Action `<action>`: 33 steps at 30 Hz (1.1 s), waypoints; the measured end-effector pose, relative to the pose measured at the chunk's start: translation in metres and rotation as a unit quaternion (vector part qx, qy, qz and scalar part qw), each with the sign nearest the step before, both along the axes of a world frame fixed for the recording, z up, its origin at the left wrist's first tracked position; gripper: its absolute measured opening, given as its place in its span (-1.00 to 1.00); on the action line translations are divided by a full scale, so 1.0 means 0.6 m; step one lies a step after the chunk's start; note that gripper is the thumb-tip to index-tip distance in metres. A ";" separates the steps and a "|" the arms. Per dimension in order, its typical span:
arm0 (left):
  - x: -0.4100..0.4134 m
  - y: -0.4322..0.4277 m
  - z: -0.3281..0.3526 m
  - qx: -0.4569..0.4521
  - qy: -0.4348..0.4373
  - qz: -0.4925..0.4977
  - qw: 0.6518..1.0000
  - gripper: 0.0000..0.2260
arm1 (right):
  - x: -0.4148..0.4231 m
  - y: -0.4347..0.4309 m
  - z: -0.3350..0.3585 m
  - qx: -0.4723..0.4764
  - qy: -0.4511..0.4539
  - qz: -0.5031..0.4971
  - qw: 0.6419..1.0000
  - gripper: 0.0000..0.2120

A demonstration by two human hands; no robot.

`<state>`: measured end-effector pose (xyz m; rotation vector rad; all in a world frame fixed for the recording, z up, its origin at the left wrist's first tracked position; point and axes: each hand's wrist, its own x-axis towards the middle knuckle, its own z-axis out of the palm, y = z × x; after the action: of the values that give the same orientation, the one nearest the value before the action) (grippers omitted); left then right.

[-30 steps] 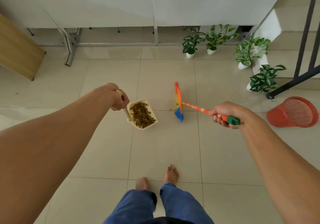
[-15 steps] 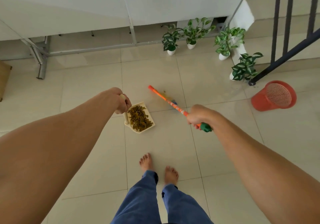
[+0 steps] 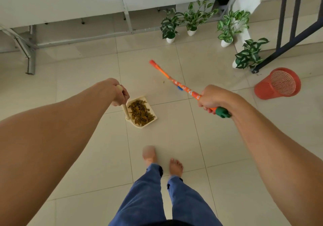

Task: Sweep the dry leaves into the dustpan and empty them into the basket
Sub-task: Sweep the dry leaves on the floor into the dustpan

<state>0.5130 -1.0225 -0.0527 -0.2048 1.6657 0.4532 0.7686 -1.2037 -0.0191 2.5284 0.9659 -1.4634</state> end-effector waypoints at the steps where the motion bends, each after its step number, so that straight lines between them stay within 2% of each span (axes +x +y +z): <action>1: 0.009 -0.006 0.000 0.001 0.011 -0.001 1.000 -0.91 | -0.009 0.009 -0.010 -0.003 -0.018 0.012 1.000 -0.77; 4: 0.009 -0.009 0.007 -0.011 0.035 0.007 0.999 -0.90 | -0.035 0.017 -0.034 -0.038 -0.051 0.064 0.996 -0.70; 6: 0.009 -0.012 0.004 -0.013 0.028 -0.006 1.000 -0.90 | -0.034 0.007 -0.036 -0.067 -0.035 0.081 0.994 -0.74; 8: 0.013 -0.012 0.004 -0.009 0.031 -0.012 0.999 -0.91 | -0.014 -0.009 -0.023 -0.084 0.008 0.047 0.995 -0.79; 14: 0.024 -0.002 -0.006 -0.009 0.025 -0.017 0.999 -0.92 | 0.025 -0.056 0.043 -0.063 0.052 0.027 0.996 -0.89; 20: 0.044 -0.011 -0.012 -0.005 0.032 -0.027 0.999 -0.92 | -0.020 -0.032 -0.023 -0.066 0.022 0.053 0.996 -0.73; 23: 0.048 -0.017 -0.014 -0.008 0.028 -0.036 0.999 -0.91 | -0.019 -0.039 -0.020 -0.082 0.052 0.069 0.993 -0.79; 28: 0.049 -0.022 -0.014 -0.011 0.028 -0.033 0.999 -0.93 | 0.022 -0.085 0.057 -0.070 0.116 0.081 0.987 -0.90; 33: 0.043 -0.034 -0.017 -0.013 0.027 -0.033 0.999 -0.91 | 0.009 -0.087 0.050 -0.055 0.094 0.060 0.992 -0.80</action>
<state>0.5386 -1.0427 -0.0628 -0.1577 1.7261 0.3903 0.7741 -1.2558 0.0107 2.2477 1.0107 -1.6902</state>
